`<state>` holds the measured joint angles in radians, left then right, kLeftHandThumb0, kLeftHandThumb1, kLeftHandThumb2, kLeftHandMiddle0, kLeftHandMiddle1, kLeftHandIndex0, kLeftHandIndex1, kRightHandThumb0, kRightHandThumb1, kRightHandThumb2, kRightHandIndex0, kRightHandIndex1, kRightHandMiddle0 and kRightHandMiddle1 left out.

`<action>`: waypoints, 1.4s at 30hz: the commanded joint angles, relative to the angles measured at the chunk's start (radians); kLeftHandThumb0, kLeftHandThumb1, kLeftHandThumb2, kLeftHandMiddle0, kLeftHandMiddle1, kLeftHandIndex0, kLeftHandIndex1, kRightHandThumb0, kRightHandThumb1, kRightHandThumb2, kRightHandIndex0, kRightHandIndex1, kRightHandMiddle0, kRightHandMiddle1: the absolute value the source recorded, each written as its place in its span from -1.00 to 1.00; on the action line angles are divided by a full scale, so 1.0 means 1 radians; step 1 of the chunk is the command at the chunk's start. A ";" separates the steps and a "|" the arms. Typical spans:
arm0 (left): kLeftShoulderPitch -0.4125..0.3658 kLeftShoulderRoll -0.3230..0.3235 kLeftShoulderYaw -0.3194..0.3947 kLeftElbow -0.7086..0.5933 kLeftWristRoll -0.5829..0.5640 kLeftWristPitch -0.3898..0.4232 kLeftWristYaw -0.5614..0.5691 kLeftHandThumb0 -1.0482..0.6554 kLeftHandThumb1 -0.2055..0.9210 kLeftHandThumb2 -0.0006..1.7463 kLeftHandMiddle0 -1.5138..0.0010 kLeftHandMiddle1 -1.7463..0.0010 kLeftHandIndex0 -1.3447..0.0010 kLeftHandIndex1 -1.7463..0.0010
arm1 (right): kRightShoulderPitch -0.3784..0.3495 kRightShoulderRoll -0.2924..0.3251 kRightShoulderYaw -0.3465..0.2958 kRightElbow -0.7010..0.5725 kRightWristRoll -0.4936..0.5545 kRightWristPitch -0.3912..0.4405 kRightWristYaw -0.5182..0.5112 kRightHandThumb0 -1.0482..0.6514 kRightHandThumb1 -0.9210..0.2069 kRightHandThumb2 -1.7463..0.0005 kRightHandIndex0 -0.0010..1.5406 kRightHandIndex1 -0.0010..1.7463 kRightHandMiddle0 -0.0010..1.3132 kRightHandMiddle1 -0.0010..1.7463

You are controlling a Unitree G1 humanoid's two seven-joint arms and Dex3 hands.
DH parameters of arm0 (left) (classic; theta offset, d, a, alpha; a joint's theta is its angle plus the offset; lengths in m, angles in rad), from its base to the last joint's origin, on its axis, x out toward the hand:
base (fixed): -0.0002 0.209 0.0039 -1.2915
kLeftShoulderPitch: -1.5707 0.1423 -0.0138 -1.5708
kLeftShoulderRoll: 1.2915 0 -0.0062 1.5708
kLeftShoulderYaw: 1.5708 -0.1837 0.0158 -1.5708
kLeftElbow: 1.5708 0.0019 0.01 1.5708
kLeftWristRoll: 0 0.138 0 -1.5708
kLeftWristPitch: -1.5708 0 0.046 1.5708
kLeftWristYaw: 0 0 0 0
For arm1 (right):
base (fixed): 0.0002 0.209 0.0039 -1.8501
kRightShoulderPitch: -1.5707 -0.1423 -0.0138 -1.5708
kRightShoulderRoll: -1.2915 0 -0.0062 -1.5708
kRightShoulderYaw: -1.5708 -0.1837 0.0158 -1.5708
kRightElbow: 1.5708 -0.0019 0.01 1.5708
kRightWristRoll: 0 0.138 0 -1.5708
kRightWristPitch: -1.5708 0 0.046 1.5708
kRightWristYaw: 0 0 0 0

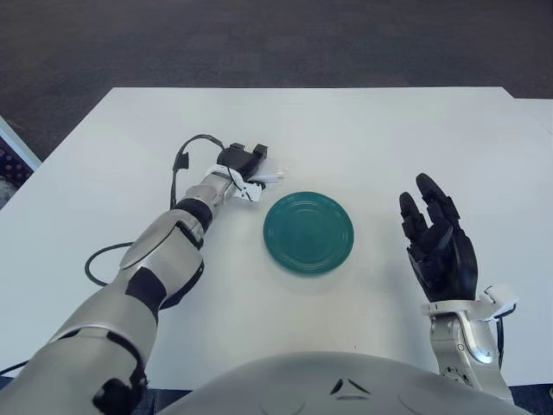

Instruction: Put the charger into the plate.

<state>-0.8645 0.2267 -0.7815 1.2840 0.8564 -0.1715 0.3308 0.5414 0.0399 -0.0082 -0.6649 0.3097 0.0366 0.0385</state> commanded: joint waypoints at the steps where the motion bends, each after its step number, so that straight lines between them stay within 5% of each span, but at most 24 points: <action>1: 0.067 -0.017 -0.028 0.040 0.032 0.007 -0.013 -0.25 0.42 0.10 0.02 -1.00 0.39 -1.00 | -0.001 0.013 -0.010 -0.017 0.032 0.000 -0.009 -0.92 -1.00 -0.17 -0.85 -0.99 -1.00 -0.60; 11: 0.062 -0.037 0.005 0.048 -0.005 0.030 -0.011 -0.23 0.48 0.05 0.04 -1.00 0.43 -1.00 | -0.010 0.050 0.012 -0.014 0.007 -0.051 -0.020 -0.90 -1.00 -0.20 -0.84 -1.00 -1.00 -0.59; 25: 0.016 -0.040 0.113 -0.003 -0.100 -0.009 -0.018 -0.24 0.44 0.08 -0.01 -1.00 0.41 -1.00 | -0.039 0.010 0.005 0.010 -0.086 -0.050 -0.020 -0.93 -1.00 -0.22 -0.86 -1.00 -1.00 -0.64; 31: -0.020 -0.029 0.181 -0.110 -0.161 -0.018 -0.083 -0.25 0.37 0.14 -0.09 -1.00 0.37 -1.00 | -0.058 0.020 0.008 0.033 -0.096 -0.057 -0.026 -0.93 -1.00 -0.23 -0.84 -0.99 -1.00 -0.62; 42: -0.005 0.071 0.328 -0.501 -0.241 0.022 -0.230 -0.26 0.28 0.21 -0.25 -1.00 0.32 -1.00 | -0.067 -0.008 0.010 0.047 -0.201 -0.062 -0.034 -0.92 -1.00 -0.20 -0.86 -1.00 -1.00 -0.64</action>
<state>-0.8629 0.2386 -0.5004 0.9058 0.6303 -0.1678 0.1303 0.4771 0.0439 0.0043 -0.6267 0.1323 -0.0131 0.0098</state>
